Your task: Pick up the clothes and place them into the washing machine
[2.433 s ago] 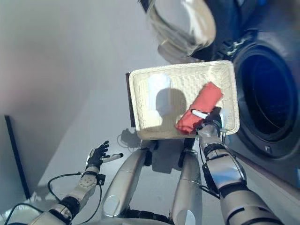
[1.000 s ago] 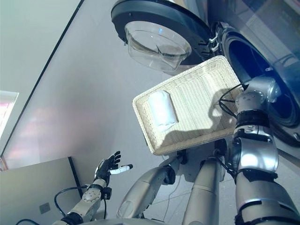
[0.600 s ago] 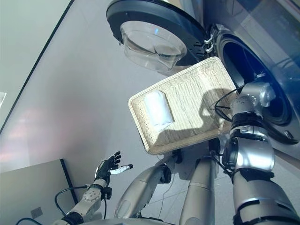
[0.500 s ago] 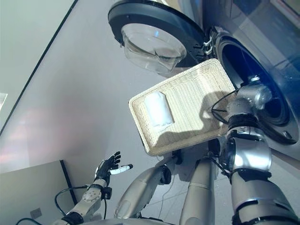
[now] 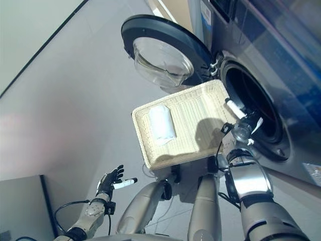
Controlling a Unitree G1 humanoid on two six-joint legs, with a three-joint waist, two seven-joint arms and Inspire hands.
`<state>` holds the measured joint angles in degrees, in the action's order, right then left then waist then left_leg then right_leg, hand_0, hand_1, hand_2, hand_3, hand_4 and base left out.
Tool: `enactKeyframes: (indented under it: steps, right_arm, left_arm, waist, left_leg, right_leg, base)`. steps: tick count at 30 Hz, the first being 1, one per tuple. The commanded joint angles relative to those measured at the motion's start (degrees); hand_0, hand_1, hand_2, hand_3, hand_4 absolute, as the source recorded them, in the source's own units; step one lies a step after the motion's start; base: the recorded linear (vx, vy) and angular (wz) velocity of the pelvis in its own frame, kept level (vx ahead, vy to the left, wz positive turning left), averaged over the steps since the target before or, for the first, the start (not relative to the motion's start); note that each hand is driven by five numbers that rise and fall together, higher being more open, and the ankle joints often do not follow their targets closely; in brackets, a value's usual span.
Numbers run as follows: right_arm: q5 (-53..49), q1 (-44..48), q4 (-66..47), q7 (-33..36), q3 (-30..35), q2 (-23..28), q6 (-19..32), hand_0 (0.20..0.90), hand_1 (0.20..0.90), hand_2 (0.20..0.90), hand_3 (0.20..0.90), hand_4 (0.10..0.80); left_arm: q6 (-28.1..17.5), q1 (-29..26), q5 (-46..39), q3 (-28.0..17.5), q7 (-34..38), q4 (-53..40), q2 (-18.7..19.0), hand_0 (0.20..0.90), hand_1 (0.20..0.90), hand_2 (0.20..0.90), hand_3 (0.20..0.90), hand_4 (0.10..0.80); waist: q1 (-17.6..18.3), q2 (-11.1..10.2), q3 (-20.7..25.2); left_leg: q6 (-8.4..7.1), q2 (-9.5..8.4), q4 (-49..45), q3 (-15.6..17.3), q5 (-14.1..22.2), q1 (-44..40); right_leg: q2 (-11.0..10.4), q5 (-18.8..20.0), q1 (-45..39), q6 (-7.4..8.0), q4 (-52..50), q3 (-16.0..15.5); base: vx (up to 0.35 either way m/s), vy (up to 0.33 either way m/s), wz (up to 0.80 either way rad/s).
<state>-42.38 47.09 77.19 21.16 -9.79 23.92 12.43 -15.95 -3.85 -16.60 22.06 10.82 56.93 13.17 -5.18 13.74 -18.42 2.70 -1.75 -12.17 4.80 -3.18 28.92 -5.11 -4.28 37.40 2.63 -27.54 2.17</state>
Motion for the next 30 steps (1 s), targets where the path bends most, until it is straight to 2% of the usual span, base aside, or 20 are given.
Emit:
enactKeyframes:
  steps: [1, 4, 6, 7, 8, 9, 10, 13, 25, 26, 30]
  right_arm:
    - [8.1, 0.8, -4.9, -3.4, -4.7, -5.0, 0.4, 0.900, 0.900, 0.900, 0.900, 0.800]
    - [16.8, -0.3, -5.7, -2.3, -8.9, -5.6, -1.0, 0.900, 0.900, 0.900, 0.900, 0.800]
    - [30.8, -1.4, -8.1, 2.6, -14.3, -6.0, -2.8, 0.900, 0.900, 0.900, 0.900, 0.800]
    - [30.8, -1.4, -8.1, 2.7, -14.3, -6.0, -2.8, 0.900, 0.900, 0.900, 0.900, 0.800]
    - [33.9, -2.0, -7.4, 2.2, -15.5, -5.9, -3.4, 0.900, 0.900, 0.900, 0.900, 0.800]
    - [33.9, -2.0, -7.4, 2.2, -15.5, -5.9, -3.4, 0.900, 0.900, 0.900, 0.900, 0.800]
    - [38.3, -0.4, -4.4, 4.1, -17.1, -5.6, -5.3, 0.900, 0.900, 0.900, 0.900, 0.800]
    - [43.6, 1.1, -1.5, 6.8, -18.2, -6.1, -7.1, 0.900, 0.900, 0.900, 0.900, 0.800]
    - [42.8, 5.3, 3.6, 8.3, -17.1, -5.9, -8.6, 0.900, 0.900, 0.900, 0.900, 0.800]
    - [42.7, 6.1, 4.5, 8.6, -17.0, -5.4, -8.9, 0.900, 0.900, 0.900, 0.900, 0.800]
    - [41.6, 8.8, 6.1, 9.3, -16.1, -3.6, -9.2, 0.900, 0.900, 0.900, 0.900, 0.800]
  left_arm:
    - [-0.7, 0.3, -0.3, -3.4, 1.0, 4.3, 3.4, 0.900, 0.900, 0.900, 0.900, 0.800]
    - [-0.7, 0.3, 0.6, -4.5, 1.6, 4.2, 4.1, 0.900, 0.900, 0.900, 0.900, 0.800]
    - [-0.9, -0.1, 1.7, -5.4, 3.1, 4.8, 4.8, 0.900, 0.900, 0.900, 0.900, 0.800]
    - [-0.9, -0.1, 1.7, -5.4, 3.1, 4.8, 4.8, 0.900, 0.900, 0.900, 0.900, 0.800]
    - [-0.9, -0.8, 3.1, -5.9, 4.1, 5.7, 5.1, 0.900, 0.900, 0.900, 0.900, 0.800]
    - [-0.9, -0.8, 3.1, -5.9, 4.1, 5.7, 5.1, 0.900, 0.900, 0.900, 0.900, 0.800]
    - [-0.7, -1.1, 4.4, -6.1, 4.7, 5.6, 5.6, 0.900, 0.900, 0.900, 0.900, 0.800]
    - [-0.5, -1.7, 5.5, -5.8, 5.4, 5.6, 6.2, 0.900, 0.900, 0.900, 0.900, 0.800]
    - [-0.4, -2.1, 6.7, -6.0, 6.2, 0.7, 9.2, 0.900, 0.900, 0.900, 0.900, 0.800]
    - [-0.4, -2.0, 6.7, -5.9, 6.2, -0.7, 9.5, 0.900, 0.900, 0.900, 0.900, 0.800]
    - [-1.1, -2.0, 6.1, -6.9, 6.3, -6.4, 11.2, 0.900, 0.900, 0.900, 0.900, 0.800]
  waist:
    - [-2.3, -2.4, 1.7]
    - [-3.0, -4.6, 1.2]
    - [-3.5, -6.8, 0.5]
    - [-3.5, -6.7, 0.5]
    - [-4.2, -8.2, 0.2]
    - [-4.2, -8.2, 0.1]
    - [-5.3, -9.1, -0.1]
    - [-6.3, -10.1, -0.7]
    - [-10.1, -11.4, -3.3]
    - [-10.7, -11.5, -3.5]
    - [-12.3, -11.0, -5.2]
  left_leg:
    - [-3.68, 0.18, -4.9, -0.7, 2.4, 3.0]
    - [-3.76, 0.19, -4.5, -1.8, 1.9, 2.0]
    - [-3.92, 0.29, -3.9, -3.0, 1.3, 1.0]
    - [-3.92, 0.28, -3.9, -3.0, 1.3, 1.0]
    - [-4.00, -0.03, -3.8, -4.1, 1.0, 0.8]
    - [-4.00, -0.03, -3.8, -4.2, 1.0, 0.8]
    - [-4.07, -0.32, -3.5, -5.1, 0.7, 0.6]
    - [-4.08, -0.62, -3.2, -6.1, 0.4, 0.6]
    - [-4.09, -2.42, -3.1, -9.3, -0.7, 2.4]
    - [-4.40, -2.55, -3.8, -9.9, 1.2, 2.4]
    - [-4.42, -3.33, -6.6, -10.9, 1.8, 5.5]
  right_leg:
    - [-0.9, 6.3, -6.2, -0.84, 10.2, -4.7]
    - [-1.2, 6.6, -8.2, -0.67, 11.3, -6.5]
    - [-1.5, 6.7, -9.9, -0.56, 12.1, -8.2]
    - [-1.5, 6.7, -9.9, -0.56, 12.1, -8.2]
    - [-1.8, 6.8, -11.1, -0.43, 12.7, -9.7]
    - [-1.8, 6.8, -11.2, -0.43, 12.7, -9.7]
    - [-2.1, 6.8, -12.0, -0.39, 13.2, -11.0]
    - [-2.4, 6.8, -12.4, -0.26, 13.4, -12.5]
    - [-4.0, 6.5, -12.6, -0.04, 12.9, -16.8]
    - [-4.1, 4.6, -12.8, 0.43, 11.9, -16.8]
    - [-5.1, 2.9, -10.6, 0.13, 8.3, -18.4]
  base:
    - [0.004, -0.059, 0.29]
    - [0.008, -0.064, 0.26]
    - [-0.006, -0.075, 0.30]
    - [0.001, -0.109, 0.40]
    - [0.002, -0.056, 0.34]
    - [0.008, -0.096, 0.42]
    - [0.005, -0.040, 0.44]
    - [0.003, -0.014, 0.41]
    - [0.012, -0.004, 0.24]
    - [0.095, -0.041, 0.28]
    - [0.009, -0.002, 0.29]
